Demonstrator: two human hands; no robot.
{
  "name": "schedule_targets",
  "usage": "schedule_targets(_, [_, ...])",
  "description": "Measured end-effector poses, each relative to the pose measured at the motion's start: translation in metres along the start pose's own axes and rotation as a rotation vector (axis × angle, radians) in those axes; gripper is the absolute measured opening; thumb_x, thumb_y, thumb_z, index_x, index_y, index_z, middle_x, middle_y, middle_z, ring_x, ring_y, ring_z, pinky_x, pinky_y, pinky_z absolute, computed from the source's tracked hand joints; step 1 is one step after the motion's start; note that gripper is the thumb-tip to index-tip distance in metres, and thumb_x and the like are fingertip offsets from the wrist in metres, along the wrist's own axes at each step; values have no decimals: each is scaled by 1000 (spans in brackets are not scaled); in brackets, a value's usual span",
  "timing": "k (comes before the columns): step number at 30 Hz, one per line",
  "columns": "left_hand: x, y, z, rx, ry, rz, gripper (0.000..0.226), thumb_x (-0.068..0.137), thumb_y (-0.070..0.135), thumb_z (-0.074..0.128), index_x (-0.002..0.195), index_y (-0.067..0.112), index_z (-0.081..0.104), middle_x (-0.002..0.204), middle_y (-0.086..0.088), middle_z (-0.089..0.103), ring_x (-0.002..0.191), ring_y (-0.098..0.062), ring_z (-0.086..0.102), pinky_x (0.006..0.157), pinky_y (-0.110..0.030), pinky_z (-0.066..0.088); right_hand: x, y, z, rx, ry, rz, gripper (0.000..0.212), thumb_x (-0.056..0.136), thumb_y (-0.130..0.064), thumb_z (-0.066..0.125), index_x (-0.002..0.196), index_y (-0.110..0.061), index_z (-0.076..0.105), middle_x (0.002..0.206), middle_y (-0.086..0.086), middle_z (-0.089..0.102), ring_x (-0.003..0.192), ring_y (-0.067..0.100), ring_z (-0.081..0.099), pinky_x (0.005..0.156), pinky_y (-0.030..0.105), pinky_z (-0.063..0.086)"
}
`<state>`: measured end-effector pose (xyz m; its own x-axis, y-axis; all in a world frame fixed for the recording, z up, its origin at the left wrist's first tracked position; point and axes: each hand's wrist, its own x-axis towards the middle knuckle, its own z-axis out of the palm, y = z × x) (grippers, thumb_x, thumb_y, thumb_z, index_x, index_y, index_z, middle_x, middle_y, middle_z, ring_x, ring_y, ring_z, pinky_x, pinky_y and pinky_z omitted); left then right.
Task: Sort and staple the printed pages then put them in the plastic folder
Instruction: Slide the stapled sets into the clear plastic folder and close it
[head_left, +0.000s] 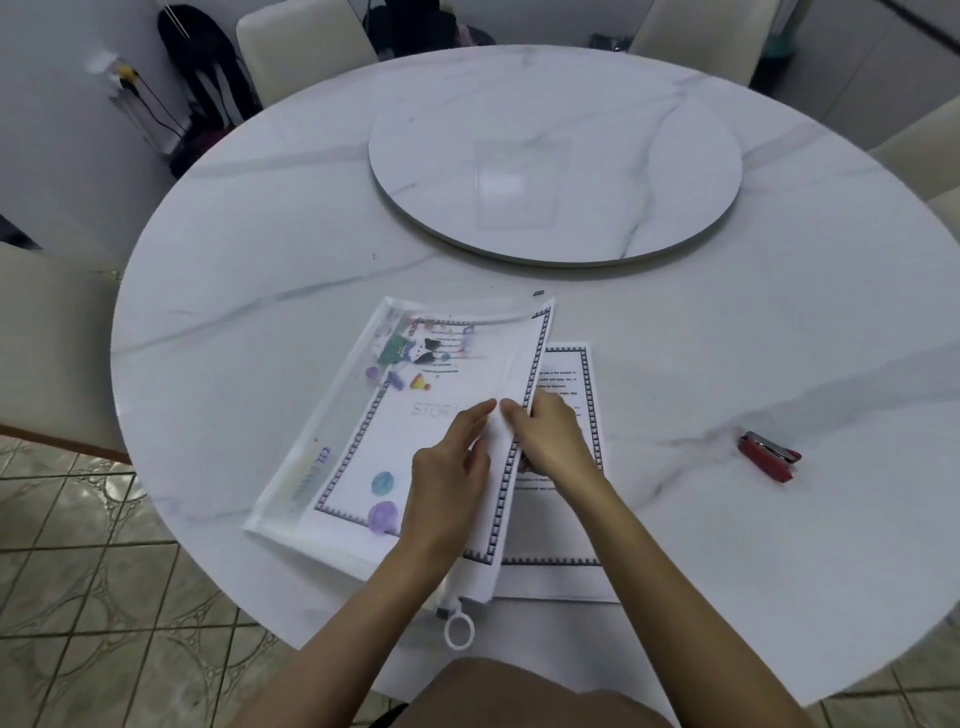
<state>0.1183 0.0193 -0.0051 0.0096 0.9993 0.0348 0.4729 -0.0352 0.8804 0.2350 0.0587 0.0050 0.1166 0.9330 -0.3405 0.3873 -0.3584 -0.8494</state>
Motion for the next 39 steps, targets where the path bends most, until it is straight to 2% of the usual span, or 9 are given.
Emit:
schedule_targets(2, [-1,3,-1,9,19,15,38,92,3,52,125,21,57,102,18,59,94,15,52,76,6,35,-1,-4,0,9,-39,45,20,94,-15,45,77,-10,53,54,4,52,38,14,49,35,17,35])
schedule_targets(6, [-3,11,-5,11,34,40,35,93,9,53,125,22,57,95,16,62,84,22,53,73,4,40,0,-14,4,44,-97,86,23,88,-2,41,70,-3,54,54,14,56,32,16,49,34,16,35])
schedule_targets(9, [-3,14,-5,-4,48,57,40,90,3,55,121,27,59,93,5,71,81,0,65,77,-16,53,5,-22,15,-12,-105,98,28,82,9,35,63,-2,51,55,12,54,42,21,53,32,16,39])
schedule_targets(12, [-1,12,-9,-4,70,38,42,88,1,55,120,28,59,97,0,72,84,-11,68,81,-30,55,10,-26,22,9,-181,118,32,85,8,33,64,-7,51,61,11,56,56,30,60,44,25,51])
schedule_targets(16, [0,6,-15,65,106,83,37,88,0,56,122,15,59,104,3,68,95,1,58,83,-16,49,13,-22,22,89,-287,105,17,90,-1,44,87,0,61,71,15,64,66,33,66,59,34,57])
schedule_targets(21, [6,-3,-21,155,103,113,36,86,-5,54,118,9,61,113,-4,67,103,-15,62,91,-32,51,2,10,-7,264,4,89,12,92,-7,52,100,-5,60,73,10,64,54,19,60,46,25,52])
schedule_targets(25, [10,-8,-26,153,114,44,31,87,-3,55,114,9,62,107,-1,65,92,-9,60,85,-22,48,0,61,-29,-166,312,206,27,93,-23,50,104,-1,60,98,13,64,90,28,61,80,37,51])
schedule_targets(33, [24,-29,-35,376,59,6,22,86,3,55,105,9,65,99,-4,64,78,-18,56,69,-19,32,-4,68,-2,-620,324,285,63,87,-41,60,122,7,37,128,21,37,119,31,37,96,32,35])
schedule_targets(39, [34,-46,-49,464,43,-40,18,87,4,55,101,5,66,96,-12,64,79,-30,60,70,-29,40,1,66,-3,-536,372,396,72,78,-39,71,124,4,36,129,21,40,120,34,41,97,38,36])
